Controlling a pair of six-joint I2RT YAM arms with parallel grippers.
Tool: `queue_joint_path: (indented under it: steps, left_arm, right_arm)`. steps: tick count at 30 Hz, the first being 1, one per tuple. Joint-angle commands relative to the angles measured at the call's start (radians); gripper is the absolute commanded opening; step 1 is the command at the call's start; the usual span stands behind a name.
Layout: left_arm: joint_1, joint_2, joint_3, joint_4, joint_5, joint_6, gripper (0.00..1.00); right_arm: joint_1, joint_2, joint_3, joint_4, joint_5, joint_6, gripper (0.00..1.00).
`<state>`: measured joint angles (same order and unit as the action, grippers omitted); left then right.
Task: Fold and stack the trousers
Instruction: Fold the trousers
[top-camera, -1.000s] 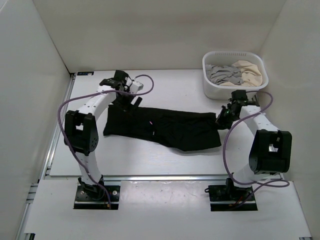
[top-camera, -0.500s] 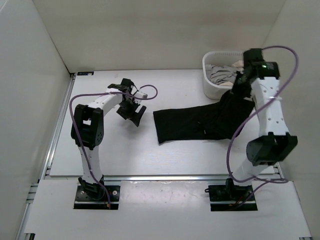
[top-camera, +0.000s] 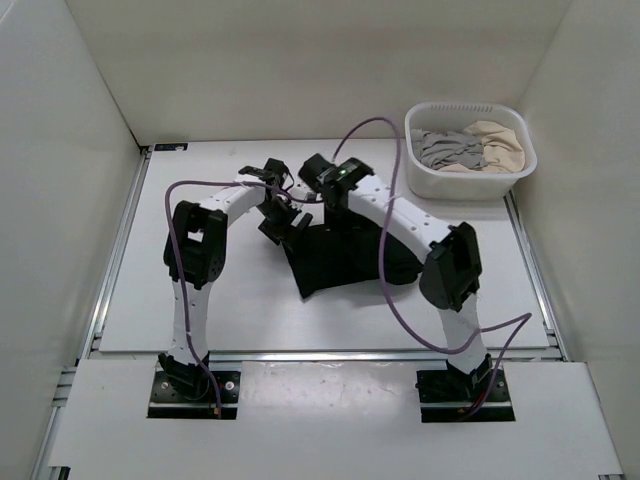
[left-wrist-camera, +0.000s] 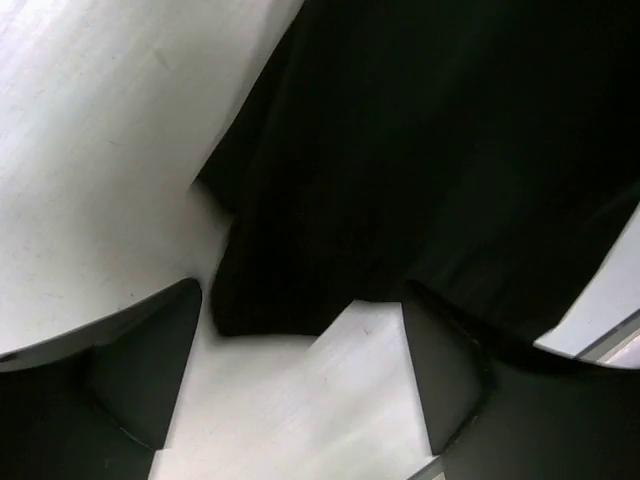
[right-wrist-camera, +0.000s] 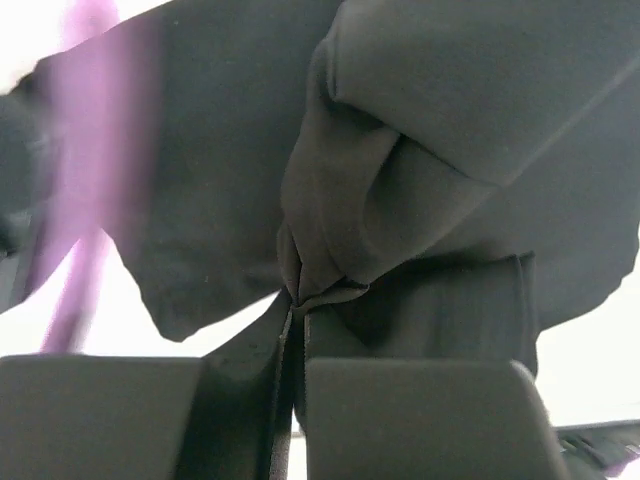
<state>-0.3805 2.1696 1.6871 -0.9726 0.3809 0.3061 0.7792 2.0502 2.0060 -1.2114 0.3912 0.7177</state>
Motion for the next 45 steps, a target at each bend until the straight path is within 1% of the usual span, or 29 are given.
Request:
queue_joint_path:
  steps: [1,3,4,5,6,9,10,13,15,18,22,23,25,26,27,28,30,31,32,33,36,38,39,40,41,42,43,44,45]
  left_arm:
    - [-0.003,0.062,0.000,0.008,0.009,0.017,0.81]
    - [0.006,0.071,-0.009,0.008,-0.005,0.018,0.72]
    - [0.006,0.072,-0.009,0.008,-0.014,0.018,0.69]
    - [0.018,0.072,-0.009,0.008,-0.014,0.027,0.61]
    - [0.032,0.082,-0.009,0.008,-0.014,0.027,0.58]
    - [0.061,0.082,-0.009,0.008,0.001,0.037,0.47]
    - [0.061,0.082,-0.009,0.008,0.001,0.037,0.44]
    - [0.061,0.082,-0.018,0.008,0.001,0.047,0.44]
    - [0.061,0.082,-0.018,0.008,0.015,0.047,0.44]
    - [0.061,0.082,-0.018,0.008,0.015,0.056,0.43]
    - [0.061,0.082,-0.018,0.008,0.006,0.056,0.43]
    - [0.061,0.082,-0.018,0.008,0.006,0.056,0.43]
    - [0.071,0.082,-0.009,0.008,-0.046,0.047,0.51]
    - [0.071,0.072,-0.009,0.008,-0.069,0.047,0.54]
    - [0.080,0.056,-0.009,0.008,-0.092,0.031,0.57]
    - [0.080,0.047,-0.009,0.008,-0.144,0.013,0.63]
    - [0.121,0.006,0.002,0.008,-0.184,0.001,0.70]
    - [0.136,-0.010,0.012,0.008,-0.229,-0.019,0.73]
    - [0.170,-0.027,0.025,0.008,-0.247,-0.019,0.80]
    - [0.187,-0.060,0.025,0.008,-0.263,-0.030,0.82]
    - [0.238,-0.118,0.062,0.008,-0.286,-0.030,0.86]
    - [0.238,-0.145,0.082,0.008,-0.286,-0.004,0.87]
    - [0.238,-0.174,0.098,0.008,-0.286,-0.004,0.89]
    - [0.238,-0.189,0.098,0.008,-0.286,0.013,0.89]
    - [0.223,-0.204,0.111,0.008,-0.251,0.043,0.90]
    - [0.198,-0.221,0.111,0.008,-0.231,0.060,0.92]
    - [0.184,-0.250,0.120,0.008,-0.212,0.073,0.93]
    - [0.171,-0.261,0.120,0.017,-0.188,0.085,0.97]
    - [0.145,-0.261,0.120,0.017,-0.133,0.096,0.99]
  right_arm:
    - [0.044,0.082,0.080,0.105,0.068,0.097,0.00]
    - [0.077,0.109,0.099,0.165,0.029,0.062,0.00]
    - [0.087,0.137,0.114,0.165,0.041,0.062,0.00]
    - [0.097,0.148,0.125,0.180,0.041,0.049,0.00]
    - [0.097,0.159,0.140,0.181,0.041,0.049,0.00]
    - [0.135,0.168,0.140,0.257,-0.012,-0.012,0.00]
    - [0.144,0.168,0.140,0.315,-0.027,-0.038,0.00]
    - [0.172,0.183,0.161,0.372,-0.054,-0.110,0.00]
    - [0.172,0.217,0.206,0.372,-0.139,-0.110,0.00]
    - [0.190,0.292,0.238,0.372,-0.218,-0.121,0.00]
    - [0.213,0.318,0.238,0.386,-0.230,-0.147,0.00]
    - [0.213,0.318,0.238,0.386,-0.230,-0.147,0.03]
    - [0.213,0.334,0.247,0.374,-0.230,-0.156,0.14]
    - [0.213,0.334,0.247,0.374,-0.230,-0.165,0.35]
    - [0.213,0.334,0.247,0.374,-0.230,-0.176,0.43]
    - [0.213,0.317,0.234,0.387,-0.248,-0.204,0.51]
    - [0.213,0.282,0.203,0.418,-0.261,-0.234,0.66]
    - [0.224,0.271,0.203,0.418,-0.273,-0.274,0.70]
    - [0.238,0.252,0.203,0.418,-0.273,-0.293,0.72]
    - [0.238,0.242,0.203,0.418,-0.273,-0.314,0.73]
    - [0.279,0.186,0.203,0.428,-0.288,-0.380,0.75]
    - [0.279,0.105,0.171,0.428,-0.250,-0.357,0.75]
    - [0.279,0.069,0.137,0.438,-0.214,-0.342,0.78]
    - [0.266,0.029,0.047,0.438,-0.178,-0.330,0.79]
    - [0.253,-0.051,-0.002,0.438,-0.111,-0.313,0.81]
    - [0.237,-0.091,-0.051,0.438,-0.100,-0.272,0.82]
    - [0.186,-0.166,-0.105,0.452,-0.109,-0.253,0.82]
    - [0.157,-0.198,-0.216,0.452,-0.127,-0.233,0.82]
    - [0.123,-0.231,-0.271,0.452,-0.143,-0.195,0.82]
